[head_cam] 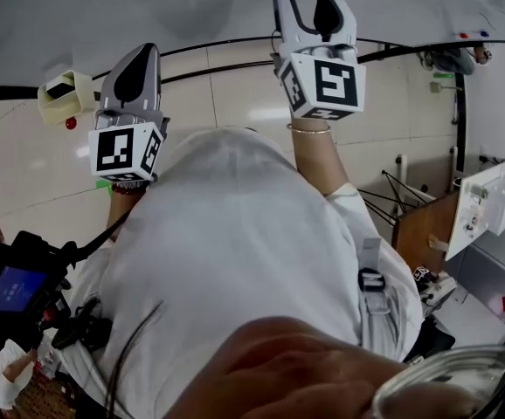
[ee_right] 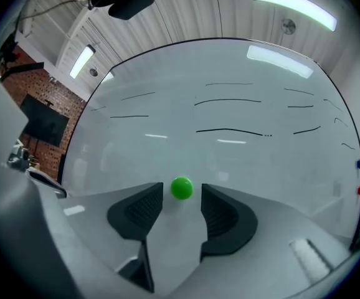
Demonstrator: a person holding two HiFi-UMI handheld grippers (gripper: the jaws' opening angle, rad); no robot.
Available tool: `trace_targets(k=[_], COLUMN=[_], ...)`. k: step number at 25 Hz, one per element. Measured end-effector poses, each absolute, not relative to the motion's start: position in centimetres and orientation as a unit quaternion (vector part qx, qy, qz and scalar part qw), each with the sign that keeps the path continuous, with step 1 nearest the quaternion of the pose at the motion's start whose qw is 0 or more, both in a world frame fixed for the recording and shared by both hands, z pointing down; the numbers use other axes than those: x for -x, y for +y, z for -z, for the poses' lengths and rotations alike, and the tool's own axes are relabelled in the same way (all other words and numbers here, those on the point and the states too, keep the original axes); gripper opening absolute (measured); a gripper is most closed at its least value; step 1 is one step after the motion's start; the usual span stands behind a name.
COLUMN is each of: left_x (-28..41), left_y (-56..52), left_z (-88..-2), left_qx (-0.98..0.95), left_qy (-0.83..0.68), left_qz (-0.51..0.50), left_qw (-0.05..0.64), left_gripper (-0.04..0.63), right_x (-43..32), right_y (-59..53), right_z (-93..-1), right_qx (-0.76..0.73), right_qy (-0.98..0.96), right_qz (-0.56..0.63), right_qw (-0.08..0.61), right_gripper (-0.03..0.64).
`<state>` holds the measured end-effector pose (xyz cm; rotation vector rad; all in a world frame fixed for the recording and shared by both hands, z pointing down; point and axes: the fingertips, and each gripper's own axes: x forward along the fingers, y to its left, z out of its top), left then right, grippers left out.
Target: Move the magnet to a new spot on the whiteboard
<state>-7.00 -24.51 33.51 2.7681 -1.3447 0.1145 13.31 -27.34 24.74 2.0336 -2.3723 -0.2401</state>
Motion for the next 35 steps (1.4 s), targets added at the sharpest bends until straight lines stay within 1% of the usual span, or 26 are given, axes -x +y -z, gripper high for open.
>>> trace_targets(k=[6,12,29,35], left_x=[6.3,6.1,6.2,5.7], left_y=[-24.2,-24.0,-23.9,-22.7], left_z=[-34.0,-34.1,-33.8,-34.1], left_qx=[-0.901,-0.904,-0.905,-0.914], left_qy=[-0.43,-0.424,-0.422,-0.402], left_qz=[-0.04,-0.042,-0.03,-0.034], left_qw=[0.037,0.042,0.04,0.046], left_gripper=[0.006,0.006,0.006,0.006], right_x=[-12.9,-12.8,-13.4,-14.5], right_y=[-27.3,-27.2,-26.9,-24.7], right_z=[-24.4,-24.6,-24.6,-24.4], right_qx=[-0.65,-0.664,-0.664,-0.678], right_qy=[-0.755,-0.74,-0.74,-0.727], right_qz=[0.087,0.101,0.106,0.106], right_qw=[0.012,0.03,0.025,0.022], right_gripper=[0.163,0.12,0.12,0.12])
